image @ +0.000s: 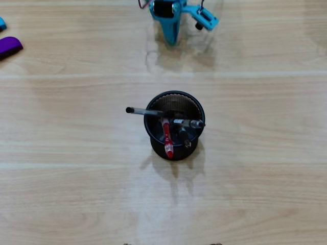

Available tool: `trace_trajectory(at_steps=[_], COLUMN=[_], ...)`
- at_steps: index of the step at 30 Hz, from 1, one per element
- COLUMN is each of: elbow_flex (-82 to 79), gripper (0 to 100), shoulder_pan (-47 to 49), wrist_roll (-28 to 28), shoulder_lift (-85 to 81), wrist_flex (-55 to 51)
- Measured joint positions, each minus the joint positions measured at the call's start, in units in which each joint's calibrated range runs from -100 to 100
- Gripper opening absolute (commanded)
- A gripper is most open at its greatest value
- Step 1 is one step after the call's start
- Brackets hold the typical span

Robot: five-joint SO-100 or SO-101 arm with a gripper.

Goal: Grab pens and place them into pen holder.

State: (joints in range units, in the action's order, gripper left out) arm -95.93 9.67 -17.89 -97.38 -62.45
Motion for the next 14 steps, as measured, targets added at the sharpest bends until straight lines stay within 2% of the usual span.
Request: trace_trajectory(at_steps=[5,14], elbow_flex=[-2.9,-2.9], gripper=[2,2], shoulder_pan=[0.4,0.4], wrist_roll=[-3.7,-4.5], shoulder_lift=[-1.1,-1.4], wrist_flex=[3.7,3.7])
